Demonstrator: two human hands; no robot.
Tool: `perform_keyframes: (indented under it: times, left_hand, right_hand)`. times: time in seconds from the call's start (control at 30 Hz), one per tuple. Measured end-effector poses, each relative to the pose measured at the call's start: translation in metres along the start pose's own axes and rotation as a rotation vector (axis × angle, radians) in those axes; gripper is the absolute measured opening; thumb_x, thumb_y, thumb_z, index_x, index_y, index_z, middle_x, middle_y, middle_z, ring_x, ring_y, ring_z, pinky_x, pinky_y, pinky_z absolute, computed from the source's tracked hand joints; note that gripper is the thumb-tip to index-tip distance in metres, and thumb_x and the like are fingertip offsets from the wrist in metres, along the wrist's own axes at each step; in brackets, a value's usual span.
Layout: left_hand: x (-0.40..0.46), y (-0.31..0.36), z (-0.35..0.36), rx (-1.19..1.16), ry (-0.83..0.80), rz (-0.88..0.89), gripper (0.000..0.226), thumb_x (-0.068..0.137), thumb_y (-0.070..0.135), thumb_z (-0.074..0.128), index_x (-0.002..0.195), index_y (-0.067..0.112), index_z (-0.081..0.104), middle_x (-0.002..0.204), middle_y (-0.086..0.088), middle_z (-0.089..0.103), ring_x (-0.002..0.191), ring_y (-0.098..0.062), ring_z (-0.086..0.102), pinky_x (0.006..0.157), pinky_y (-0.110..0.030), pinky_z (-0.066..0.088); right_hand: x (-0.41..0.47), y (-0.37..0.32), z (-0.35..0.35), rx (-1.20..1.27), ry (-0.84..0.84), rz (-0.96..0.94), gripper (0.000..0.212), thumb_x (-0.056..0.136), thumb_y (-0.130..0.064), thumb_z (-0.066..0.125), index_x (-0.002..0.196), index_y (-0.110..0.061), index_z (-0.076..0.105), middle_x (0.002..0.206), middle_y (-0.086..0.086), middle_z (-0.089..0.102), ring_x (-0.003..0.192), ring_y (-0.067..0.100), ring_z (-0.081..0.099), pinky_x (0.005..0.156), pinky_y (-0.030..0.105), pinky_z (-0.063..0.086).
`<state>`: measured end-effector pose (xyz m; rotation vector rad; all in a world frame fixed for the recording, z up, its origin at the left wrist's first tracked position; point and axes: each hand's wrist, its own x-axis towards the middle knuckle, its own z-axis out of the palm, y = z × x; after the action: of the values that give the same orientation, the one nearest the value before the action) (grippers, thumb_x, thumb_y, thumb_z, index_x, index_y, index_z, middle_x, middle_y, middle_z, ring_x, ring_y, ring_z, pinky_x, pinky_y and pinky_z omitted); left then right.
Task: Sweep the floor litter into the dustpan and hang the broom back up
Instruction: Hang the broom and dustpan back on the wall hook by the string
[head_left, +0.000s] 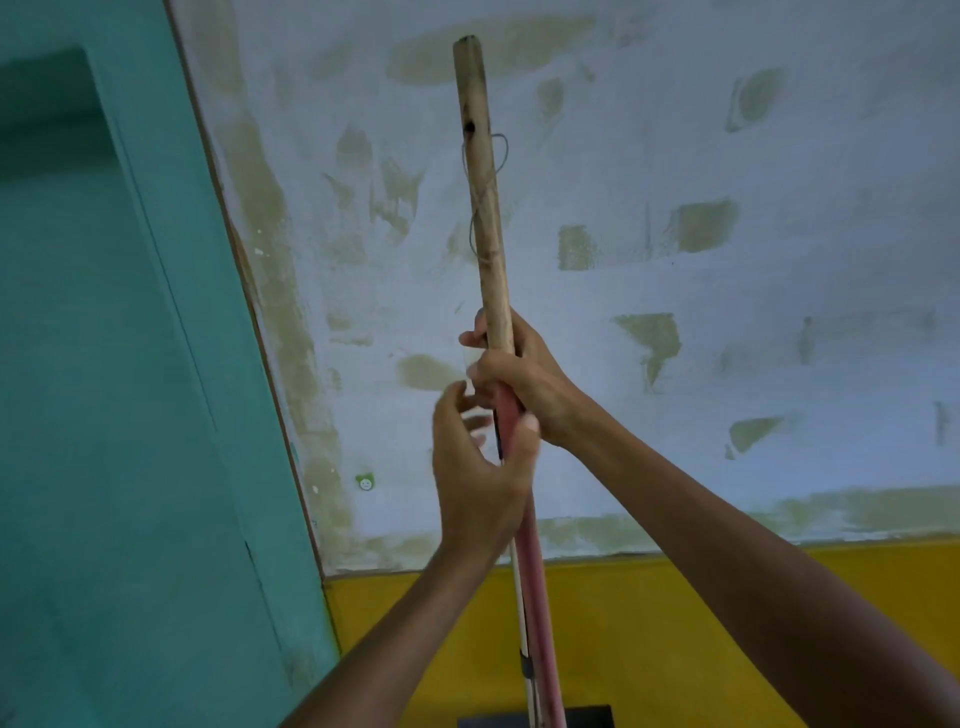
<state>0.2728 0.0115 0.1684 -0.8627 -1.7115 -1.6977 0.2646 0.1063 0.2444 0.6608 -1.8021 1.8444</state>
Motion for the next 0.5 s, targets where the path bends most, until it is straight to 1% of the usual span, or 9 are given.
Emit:
perform_keyframes:
  times: [0.03, 0.07, 0.1, 0.13, 0.17, 0.23, 0.3, 0.4, 0.5]
  left_hand:
    - [-0.007, -0.003, 0.002, 0.024, -0.066, -0.021, 0.045, 0.079, 0.044, 0.066, 0.118, 0.031, 0.046, 0.093, 0.008, 0.062, 0.081, -0.005, 0.063, 0.065, -0.012, 0.053]
    - [-0.012, -0.005, 0.004, 0.047, -0.115, -0.058, 0.041, 0.079, 0.036, 0.070, 0.112, 0.031, 0.048, 0.083, 0.006, 0.061, 0.071, -0.006, 0.063, 0.058, -0.012, 0.051]
    - [-0.013, -0.004, 0.006, 0.057, -0.133, -0.117, 0.030, 0.079, 0.027, 0.071, 0.101, 0.029, 0.051, 0.073, 0.004, 0.059, 0.059, -0.007, 0.059, 0.051, -0.013, 0.048]
    - [-0.012, -0.003, 0.008, 0.055, -0.123, -0.186, 0.020, 0.079, 0.018, 0.069, 0.088, 0.024, 0.052, 0.064, 0.002, 0.054, 0.047, -0.007, 0.053, 0.044, -0.014, 0.043]
    - [-0.009, -0.002, 0.010, 0.062, -0.100, -0.239, 0.016, 0.078, 0.011, 0.065, 0.080, 0.017, 0.051, 0.060, 0.000, 0.048, 0.040, -0.007, 0.045, 0.040, -0.014, 0.039]
    - [-0.004, 0.001, 0.013, 0.106, -0.067, -0.268, 0.013, 0.076, 0.007, 0.062, 0.077, 0.005, 0.049, 0.061, -0.004, 0.044, 0.039, -0.008, 0.037, 0.037, -0.017, 0.036]
    - [-0.002, 0.005, 0.013, 0.129, -0.059, -0.247, 0.015, 0.076, 0.008, 0.061, 0.076, 0.002, 0.047, 0.062, -0.007, 0.044, 0.043, -0.015, 0.039, 0.039, -0.022, 0.038]
    - [-0.001, 0.007, 0.012, 0.142, -0.029, -0.241, 0.020, 0.079, 0.011, 0.061, 0.070, 0.009, 0.043, 0.060, -0.007, 0.044, 0.044, -0.016, 0.039, 0.041, -0.025, 0.039]
    - [-0.001, 0.007, 0.010, 0.099, 0.005, -0.248, 0.027, 0.084, 0.013, 0.062, 0.066, 0.012, 0.042, 0.058, -0.007, 0.044, 0.043, -0.016, 0.040, 0.042, -0.029, 0.040]
  right_hand:
    - [0.002, -0.003, 0.002, 0.039, -0.013, 0.003, 0.028, 0.064, -0.006, 0.062, 0.085, -0.020, 0.050, 0.095, 0.015, 0.046, 0.053, 0.016, 0.047, 0.049, 0.028, 0.045]
    - [0.004, -0.005, 0.003, 0.071, -0.027, 0.006, 0.028, 0.064, -0.006, 0.062, 0.085, -0.019, 0.049, 0.094, 0.015, 0.044, 0.048, 0.014, 0.045, 0.045, 0.026, 0.043]
    - [0.006, -0.008, 0.005, 0.090, -0.035, 0.011, 0.029, 0.063, -0.006, 0.061, 0.085, -0.018, 0.048, 0.094, 0.015, 0.043, 0.047, 0.013, 0.044, 0.043, 0.024, 0.041]
    - [0.007, -0.010, 0.005, 0.101, -0.037, 0.014, 0.030, 0.062, -0.006, 0.061, 0.085, -0.017, 0.047, 0.093, 0.014, 0.042, 0.046, 0.012, 0.043, 0.043, 0.023, 0.040]
    - [0.008, -0.012, 0.006, 0.107, -0.034, 0.013, 0.030, 0.062, -0.005, 0.061, 0.086, -0.017, 0.046, 0.094, 0.014, 0.042, 0.046, 0.011, 0.042, 0.042, 0.023, 0.040]
    - [0.009, -0.015, 0.007, 0.103, -0.023, 0.009, 0.029, 0.064, -0.003, 0.059, 0.085, -0.016, 0.046, 0.093, 0.013, 0.042, 0.046, 0.011, 0.042, 0.042, 0.023, 0.039]
    - [0.010, -0.018, 0.008, 0.094, -0.014, 0.004, 0.026, 0.066, -0.002, 0.057, 0.085, -0.017, 0.046, 0.088, 0.013, 0.044, 0.046, 0.012, 0.043, 0.042, 0.023, 0.040]
    - [0.010, -0.022, 0.014, 0.060, -0.004, 0.007, 0.024, 0.070, -0.003, 0.057, 0.087, -0.016, 0.045, 0.083, 0.008, 0.048, 0.047, 0.011, 0.045, 0.044, 0.023, 0.042]
    - [0.006, -0.024, 0.021, 0.019, 0.009, 0.020, 0.026, 0.071, -0.008, 0.058, 0.092, -0.016, 0.045, 0.082, 0.006, 0.049, 0.051, 0.014, 0.047, 0.048, 0.027, 0.045]
